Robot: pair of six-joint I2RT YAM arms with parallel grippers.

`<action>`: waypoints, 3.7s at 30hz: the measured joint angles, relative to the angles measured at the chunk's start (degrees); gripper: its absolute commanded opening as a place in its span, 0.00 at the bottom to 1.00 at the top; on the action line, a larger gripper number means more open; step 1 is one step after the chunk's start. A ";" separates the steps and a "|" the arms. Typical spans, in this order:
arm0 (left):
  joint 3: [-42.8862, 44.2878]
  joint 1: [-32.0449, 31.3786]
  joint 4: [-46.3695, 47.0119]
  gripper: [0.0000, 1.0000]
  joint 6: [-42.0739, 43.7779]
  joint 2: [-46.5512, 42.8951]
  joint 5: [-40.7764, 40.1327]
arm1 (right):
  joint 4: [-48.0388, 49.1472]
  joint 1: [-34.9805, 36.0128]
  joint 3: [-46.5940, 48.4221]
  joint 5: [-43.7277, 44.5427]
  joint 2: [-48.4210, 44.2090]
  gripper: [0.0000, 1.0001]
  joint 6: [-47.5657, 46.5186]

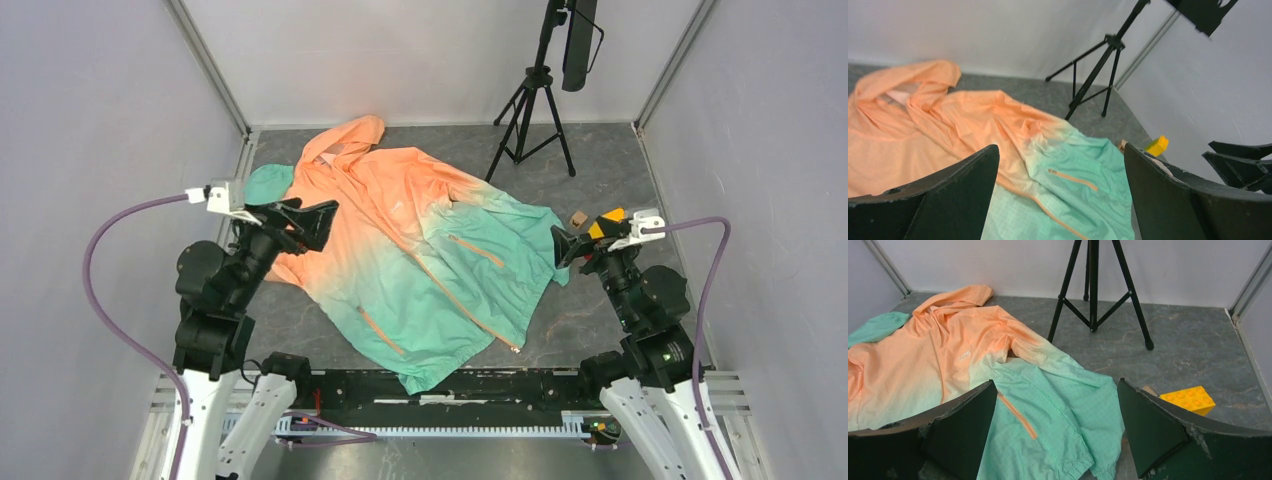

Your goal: Zip up the jacket

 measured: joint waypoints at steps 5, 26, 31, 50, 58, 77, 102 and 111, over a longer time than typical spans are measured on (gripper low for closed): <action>-2.19 0.00 -3.06 1.00 -1.79 5.27 4.20 | -1.64 0.00 -0.35 1.92 1.36 0.97 2.01; -16.81 -22.29 -1.97 0.88 -12.26 21.77 11.96 | -8.31 26.14 -0.81 -8.26 42.82 0.84 -0.13; -19.87 -26.93 1.60 0.87 -15.69 23.50 8.90 | -9.07 31.23 -0.59 0.37 48.96 0.53 -0.98; -20.68 -42.25 10.86 0.79 -20.90 37.20 0.00 | -0.72 20.37 2.03 6.78 52.11 0.69 0.92; -20.68 -42.56 13.92 0.85 -21.79 36.87 -2.71 | -11.80 30.03 6.23 11.06 46.58 0.81 -0.20; -24.39 -42.58 16.94 0.89 -24.46 33.05 -6.12 | -4.94 33.83 -8.28 -6.54 43.63 0.41 7.28; -31.56 -42.60 33.22 0.71 -36.15 37.11 2.91 | 4.28 30.84 -11.47 -14.32 41.13 0.00 10.99; -37.46 -42.71 47.87 0.63 -45.62 42.82 6.99 | 10.91 28.39 -13.44 -18.12 36.41 0.00 17.84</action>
